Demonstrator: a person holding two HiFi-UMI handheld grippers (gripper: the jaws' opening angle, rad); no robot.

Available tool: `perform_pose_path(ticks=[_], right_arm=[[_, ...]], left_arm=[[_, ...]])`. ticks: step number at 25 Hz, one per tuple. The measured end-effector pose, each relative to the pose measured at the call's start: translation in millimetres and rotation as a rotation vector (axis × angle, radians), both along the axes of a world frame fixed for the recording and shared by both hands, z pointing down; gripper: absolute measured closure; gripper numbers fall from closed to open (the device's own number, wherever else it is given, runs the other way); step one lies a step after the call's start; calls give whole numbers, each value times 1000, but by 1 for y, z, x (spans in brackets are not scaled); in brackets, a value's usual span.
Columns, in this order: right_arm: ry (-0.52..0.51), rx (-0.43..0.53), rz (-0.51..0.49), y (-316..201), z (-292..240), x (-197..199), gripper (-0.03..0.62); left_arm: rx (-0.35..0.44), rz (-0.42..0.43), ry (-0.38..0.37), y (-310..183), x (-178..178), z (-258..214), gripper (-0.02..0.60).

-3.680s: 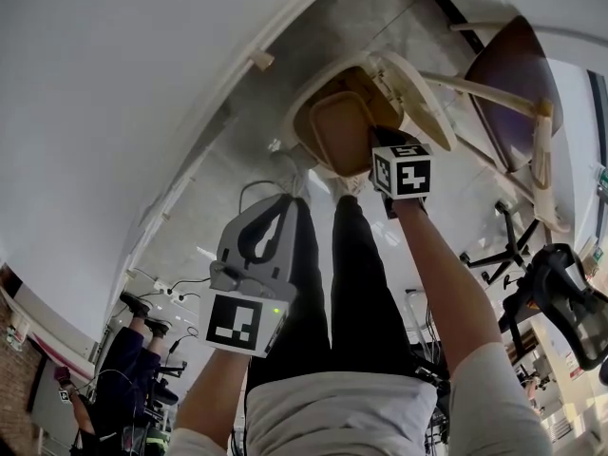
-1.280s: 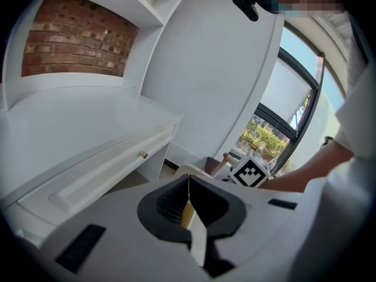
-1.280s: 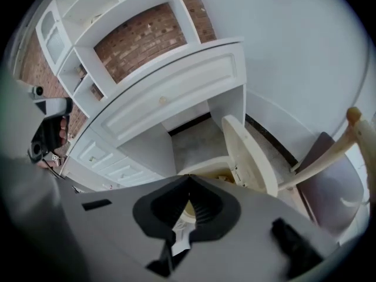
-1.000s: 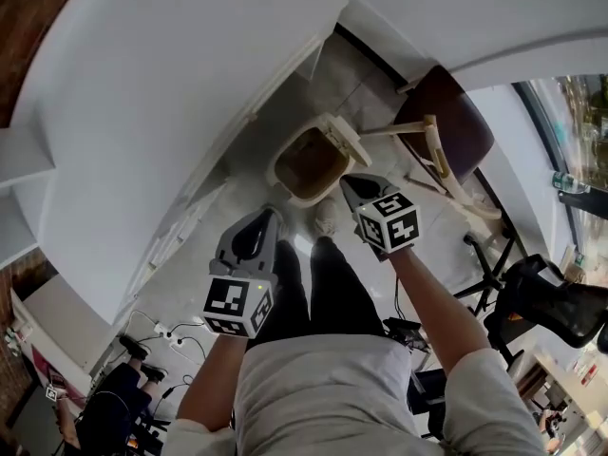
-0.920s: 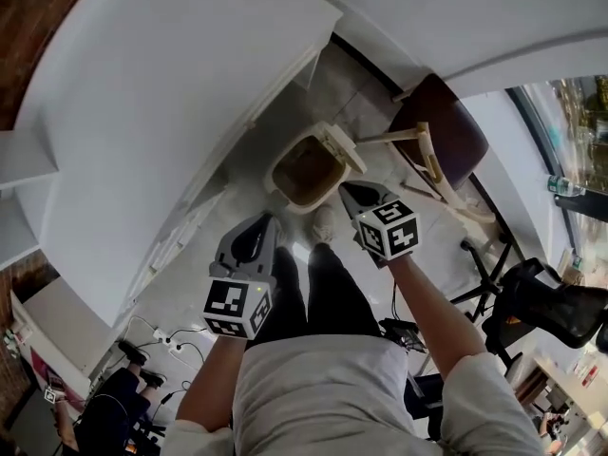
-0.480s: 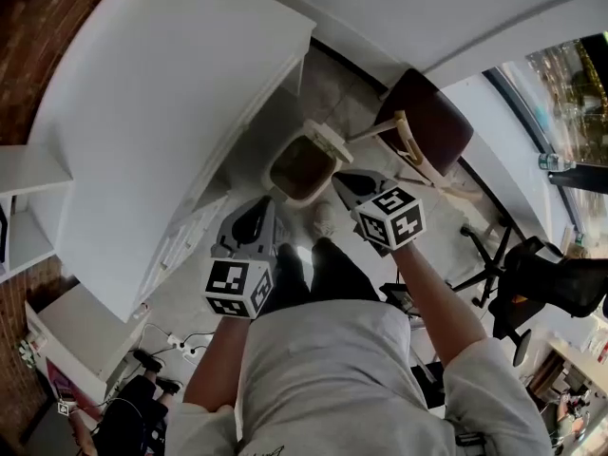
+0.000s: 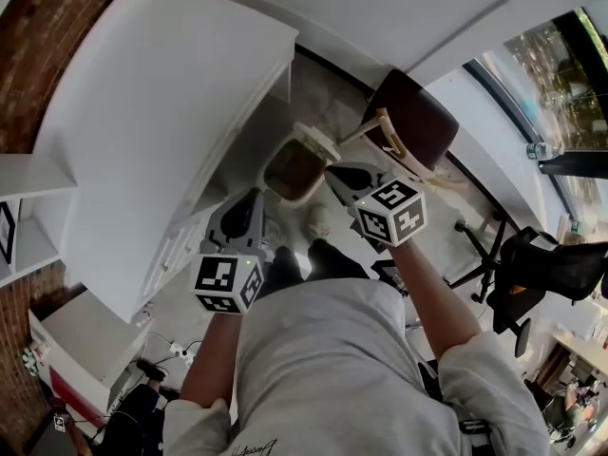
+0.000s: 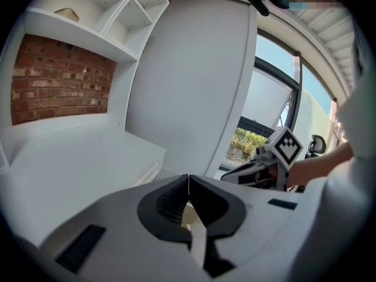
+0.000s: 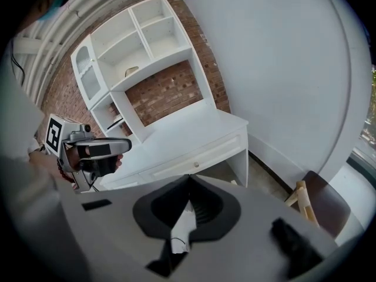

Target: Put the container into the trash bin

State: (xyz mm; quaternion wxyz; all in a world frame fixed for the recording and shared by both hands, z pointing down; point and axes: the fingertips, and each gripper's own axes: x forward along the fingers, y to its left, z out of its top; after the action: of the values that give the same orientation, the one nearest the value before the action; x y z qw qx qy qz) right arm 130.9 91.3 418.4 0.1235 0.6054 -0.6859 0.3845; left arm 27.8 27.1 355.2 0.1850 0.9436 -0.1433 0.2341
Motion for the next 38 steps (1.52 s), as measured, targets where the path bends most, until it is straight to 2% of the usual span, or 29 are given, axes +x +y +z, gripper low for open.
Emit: perform_pose_path(ticks=[14,38], right_arm=[[-4,94,7,-5,-53,-10,566],[-9,130,-35,4,-69,-32,566]], left_arm=[[61,-13,58,-7,5,-43,565],[83,-20,49,4,-12,-56,565]])
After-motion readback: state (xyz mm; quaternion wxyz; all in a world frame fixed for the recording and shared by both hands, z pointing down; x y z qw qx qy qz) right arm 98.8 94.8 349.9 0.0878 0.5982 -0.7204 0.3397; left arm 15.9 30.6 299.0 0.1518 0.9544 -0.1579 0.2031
